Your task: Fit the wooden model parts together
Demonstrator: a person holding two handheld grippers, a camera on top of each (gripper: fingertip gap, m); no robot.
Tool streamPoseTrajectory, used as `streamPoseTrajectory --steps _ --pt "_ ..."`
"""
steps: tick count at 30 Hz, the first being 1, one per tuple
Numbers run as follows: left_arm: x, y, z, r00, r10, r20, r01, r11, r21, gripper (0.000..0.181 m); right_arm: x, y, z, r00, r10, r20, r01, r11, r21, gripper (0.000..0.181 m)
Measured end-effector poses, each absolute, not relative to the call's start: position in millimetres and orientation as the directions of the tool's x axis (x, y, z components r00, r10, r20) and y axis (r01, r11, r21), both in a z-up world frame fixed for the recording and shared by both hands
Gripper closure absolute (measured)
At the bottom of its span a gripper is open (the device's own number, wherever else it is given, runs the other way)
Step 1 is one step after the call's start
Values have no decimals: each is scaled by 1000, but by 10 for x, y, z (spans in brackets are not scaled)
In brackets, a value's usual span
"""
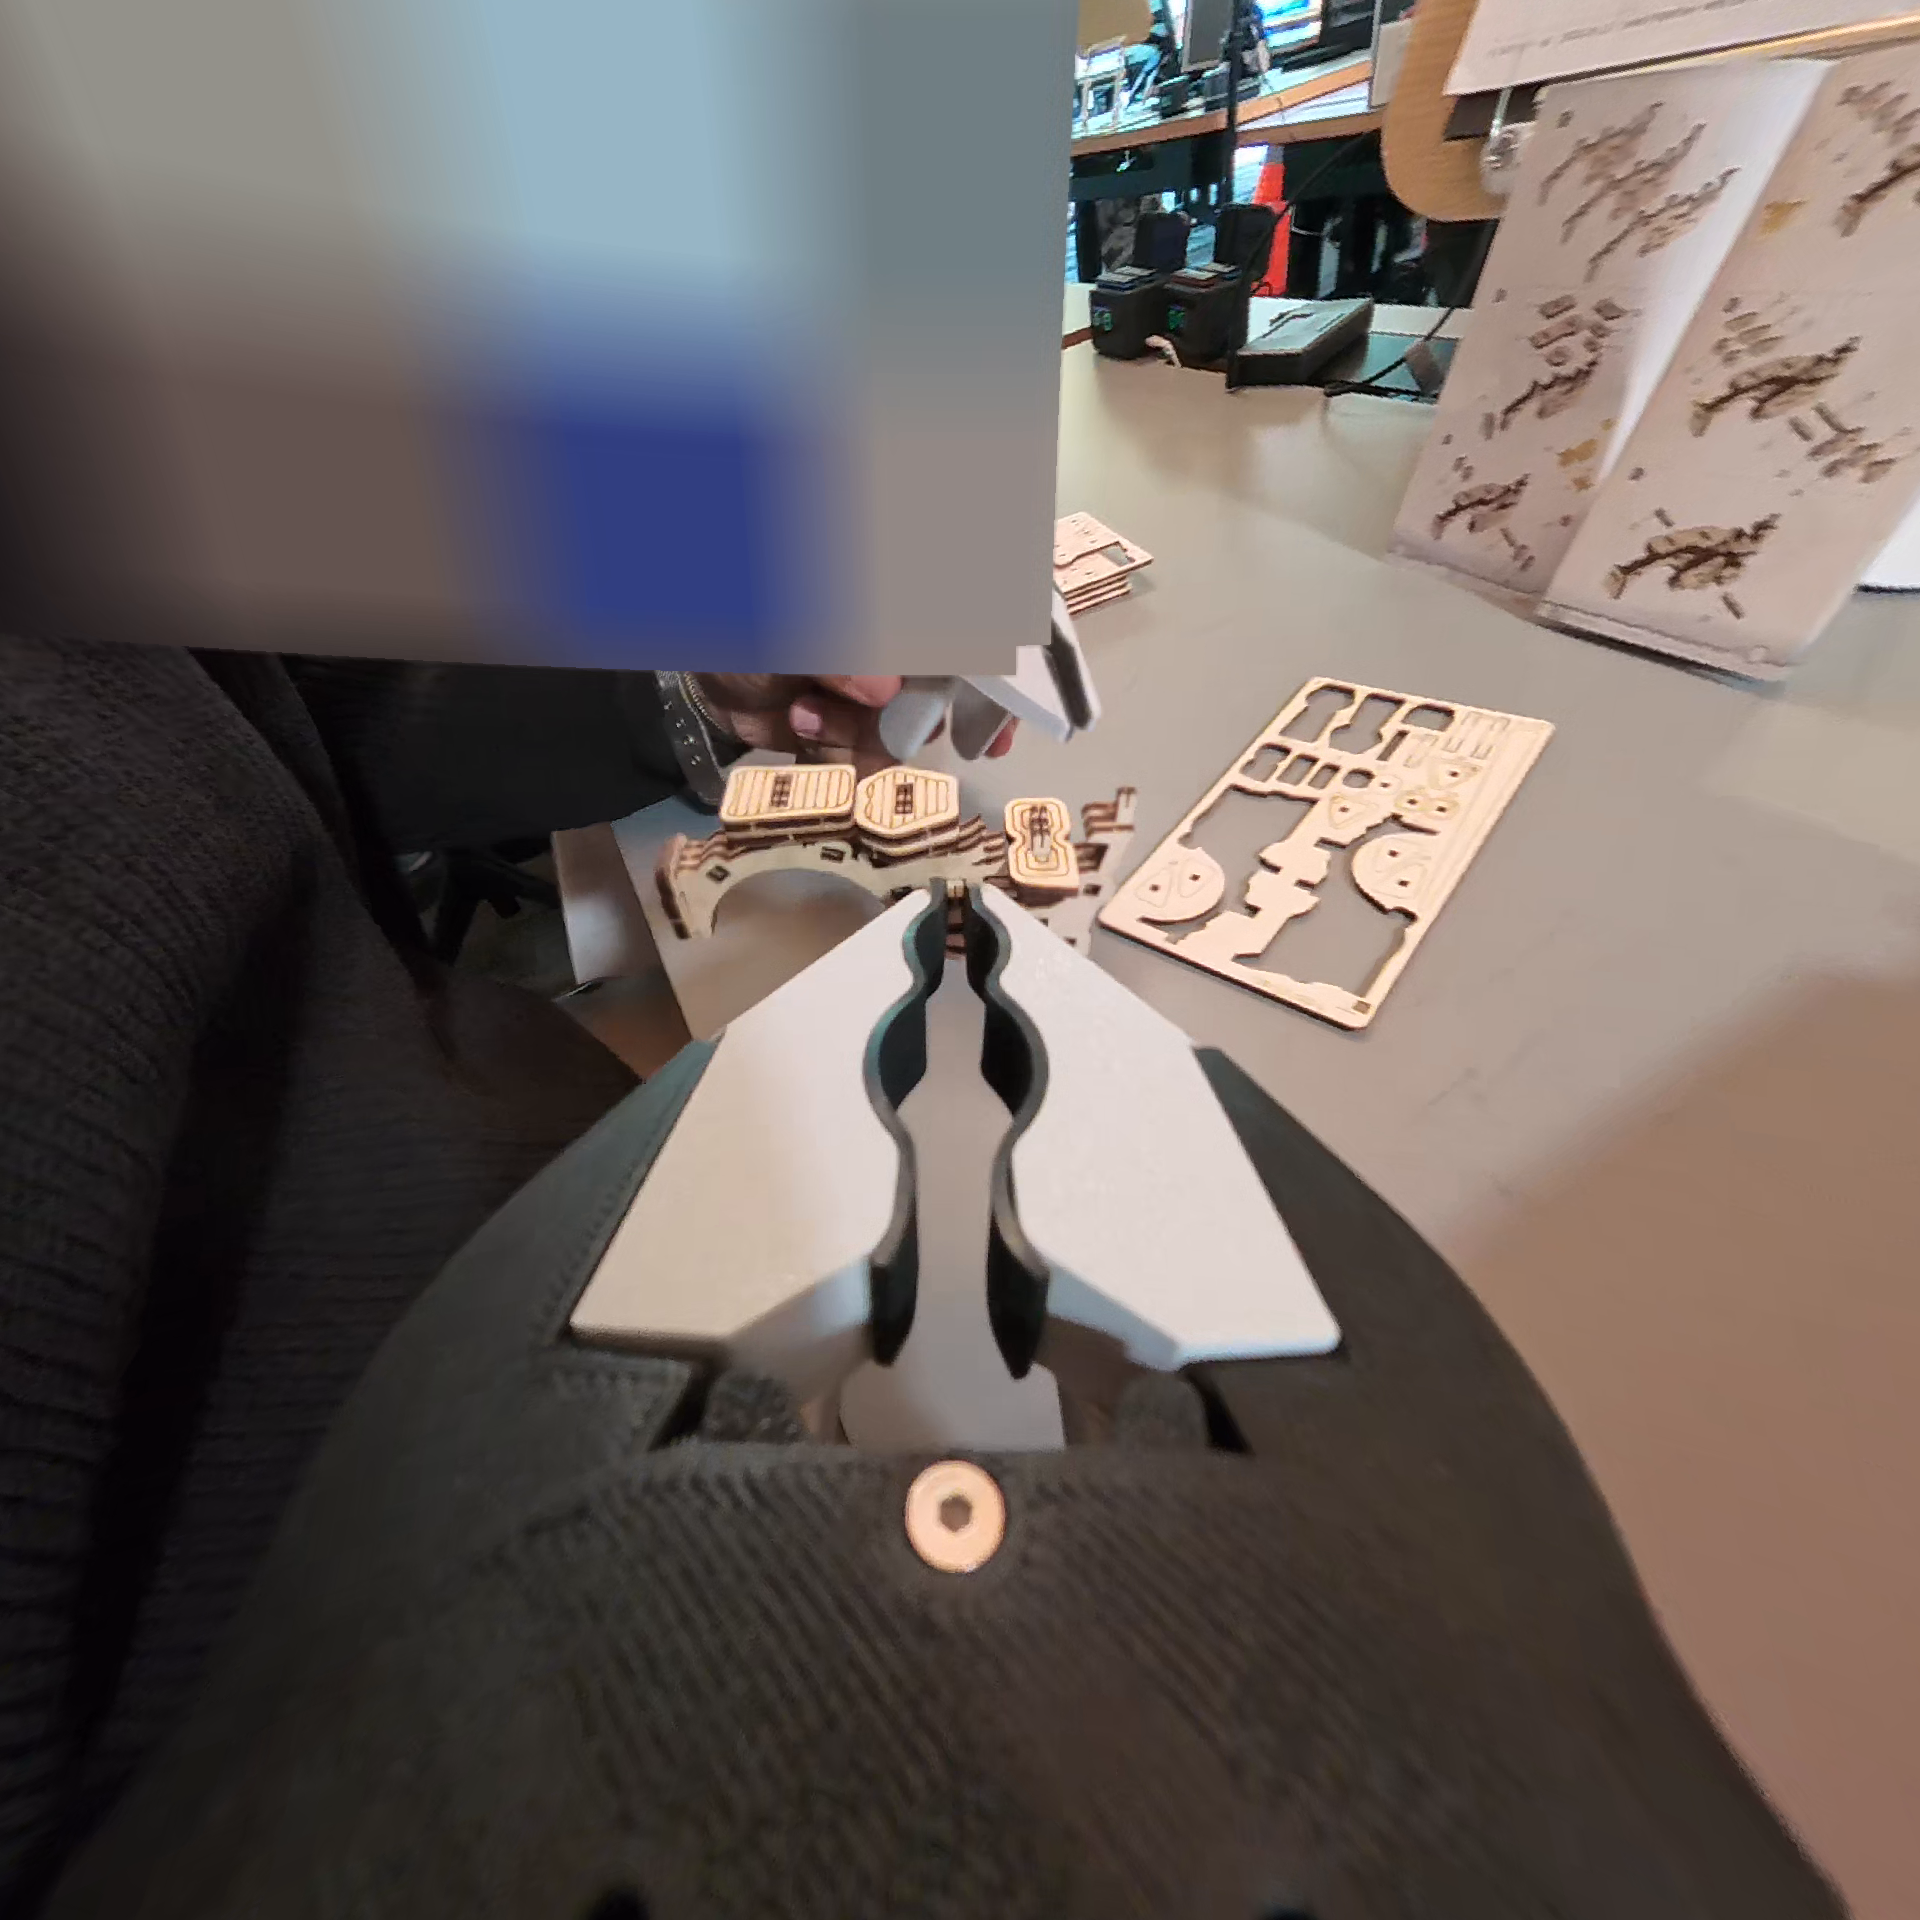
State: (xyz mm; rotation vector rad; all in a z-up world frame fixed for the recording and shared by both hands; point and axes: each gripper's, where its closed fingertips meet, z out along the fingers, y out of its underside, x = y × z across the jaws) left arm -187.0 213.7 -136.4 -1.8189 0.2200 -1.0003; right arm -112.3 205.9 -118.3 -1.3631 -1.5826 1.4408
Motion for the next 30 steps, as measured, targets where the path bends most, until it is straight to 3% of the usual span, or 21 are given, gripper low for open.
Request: streamPoseTrajectory --steps 11,19,30 --pt "-1719 2098 -2156 860 -471 198 -197 -663 -723 169 -1137 2050 -1233 -299 927 -225 303 -131 -944 180" --pt "-1554 1986 -2191 812 -519 266 -212 -688 -694 173 -1136 2031 -1229 -303 928 -219 304 -124 -945 180" --pt "-1557 2002 -2142 806 -552 213 -247 -641 -726 163 -1133 2041 -1244 -300 930 -214 309 -117 -944 180"
